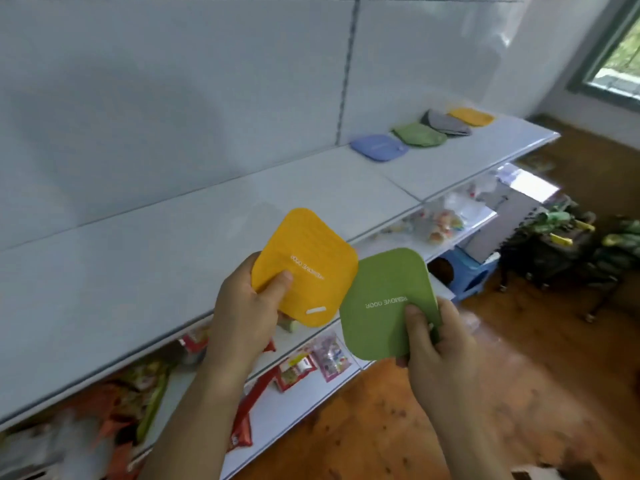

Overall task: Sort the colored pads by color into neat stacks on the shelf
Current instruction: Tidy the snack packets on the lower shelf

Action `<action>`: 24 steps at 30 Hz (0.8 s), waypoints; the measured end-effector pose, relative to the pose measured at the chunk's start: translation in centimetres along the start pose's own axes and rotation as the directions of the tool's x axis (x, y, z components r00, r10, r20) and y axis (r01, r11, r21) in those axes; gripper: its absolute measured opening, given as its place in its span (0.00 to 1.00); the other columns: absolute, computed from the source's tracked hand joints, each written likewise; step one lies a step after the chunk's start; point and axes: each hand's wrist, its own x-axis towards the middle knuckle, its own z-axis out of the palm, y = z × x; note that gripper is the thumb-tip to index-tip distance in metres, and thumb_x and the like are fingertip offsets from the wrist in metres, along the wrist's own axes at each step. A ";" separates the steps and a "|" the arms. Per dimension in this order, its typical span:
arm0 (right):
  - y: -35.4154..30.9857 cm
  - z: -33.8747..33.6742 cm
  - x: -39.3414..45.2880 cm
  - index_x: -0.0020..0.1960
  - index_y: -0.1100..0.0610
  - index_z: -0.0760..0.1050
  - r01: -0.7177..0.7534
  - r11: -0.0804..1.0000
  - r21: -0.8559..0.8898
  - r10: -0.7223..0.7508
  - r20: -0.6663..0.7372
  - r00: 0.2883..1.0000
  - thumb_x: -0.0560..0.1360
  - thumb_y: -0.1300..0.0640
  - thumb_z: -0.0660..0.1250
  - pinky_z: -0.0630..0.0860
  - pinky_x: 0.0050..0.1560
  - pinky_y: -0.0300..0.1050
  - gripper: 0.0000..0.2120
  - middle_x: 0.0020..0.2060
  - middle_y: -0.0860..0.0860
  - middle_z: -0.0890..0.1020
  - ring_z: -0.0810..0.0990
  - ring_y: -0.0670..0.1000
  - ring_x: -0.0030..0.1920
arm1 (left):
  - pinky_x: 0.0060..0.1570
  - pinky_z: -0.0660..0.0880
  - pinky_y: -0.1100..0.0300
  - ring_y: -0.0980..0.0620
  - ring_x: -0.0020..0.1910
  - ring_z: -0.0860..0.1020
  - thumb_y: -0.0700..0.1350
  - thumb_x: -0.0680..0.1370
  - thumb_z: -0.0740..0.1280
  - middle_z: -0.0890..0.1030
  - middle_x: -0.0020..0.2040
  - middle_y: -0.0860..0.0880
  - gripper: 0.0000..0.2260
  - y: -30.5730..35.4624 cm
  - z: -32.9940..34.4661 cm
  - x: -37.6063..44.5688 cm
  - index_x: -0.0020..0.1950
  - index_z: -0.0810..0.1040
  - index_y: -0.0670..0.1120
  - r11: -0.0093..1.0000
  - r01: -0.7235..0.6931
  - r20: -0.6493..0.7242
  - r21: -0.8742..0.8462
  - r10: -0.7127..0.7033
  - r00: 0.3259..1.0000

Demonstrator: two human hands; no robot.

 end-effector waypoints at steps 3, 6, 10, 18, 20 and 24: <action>1.8 -4.1 3.2 0.48 0.44 0.78 -0.020 0.997 0.072 0.023 -0.046 0.999 0.84 0.58 0.64 0.72 0.26 0.41 0.11 0.28 0.56 0.77 0.78 0.57 0.26 | 0.31 0.82 0.58 0.51 0.43 0.86 0.43 0.82 0.69 0.87 0.46 0.53 0.05 1.1 6.2 0.8 0.54 0.83 0.52 0.999 0.005 0.051 -0.040 -0.003 0.999; 3.8 -7.0 6.2 0.49 0.45 0.80 -0.047 0.993 0.111 0.057 -0.092 0.994 0.84 0.59 0.64 0.73 0.25 0.41 0.11 0.32 0.58 0.77 0.77 0.64 0.31 | 0.30 0.79 0.62 0.52 0.37 0.84 0.42 0.83 0.69 0.85 0.44 0.53 0.06 1.7 11.3 2.5 0.53 0.83 0.52 0.999 0.014 0.088 -0.032 -0.011 0.996; 6.5 -10.0 10.6 0.50 0.42 0.80 -0.080 0.992 0.095 0.093 -0.141 0.986 0.84 0.57 0.64 0.75 0.26 0.48 0.11 0.32 0.54 0.79 0.78 0.61 0.31 | 0.38 0.84 0.51 0.52 0.44 0.86 0.42 0.83 0.69 0.87 0.49 0.54 0.08 2.1 17.9 5.8 0.55 0.83 0.56 0.995 0.059 0.160 -0.080 -0.045 0.986; 8.5 -14.8 23.3 0.51 0.43 0.80 -0.060 0.998 -0.021 0.055 -0.186 0.981 0.84 0.56 0.64 0.76 0.28 0.61 0.09 0.31 0.55 0.78 0.78 0.62 0.29 | 0.42 0.86 0.46 0.49 0.50 0.86 0.40 0.82 0.69 0.88 0.51 0.53 0.10 3.6 31.7 15.2 0.58 0.84 0.54 0.972 0.106 0.204 -0.210 -0.063 0.977; 8.5 -15.6 26.6 0.51 0.44 0.80 -0.028 0.999 -0.028 0.022 -0.190 0.982 0.84 0.56 0.64 0.76 0.28 0.61 0.09 0.31 0.56 0.78 0.77 0.62 0.29 | 0.42 0.86 0.46 0.49 0.50 0.86 0.41 0.82 0.69 0.87 0.51 0.54 0.10 4.5 33.9 17.4 0.58 0.84 0.55 0.969 0.091 0.207 -0.231 -0.042 0.977; 9.8 -16.2 32.8 0.51 0.44 0.80 -0.034 0.999 -0.040 0.026 -0.190 0.981 0.84 0.55 0.64 0.76 0.31 0.63 0.09 0.33 0.55 0.78 0.77 0.63 0.32 | 0.42 0.86 0.46 0.49 0.51 0.86 0.41 0.82 0.69 0.87 0.51 0.54 0.10 5.5 37.4 21.3 0.58 0.84 0.55 0.974 0.074 0.193 -0.214 -0.032 0.981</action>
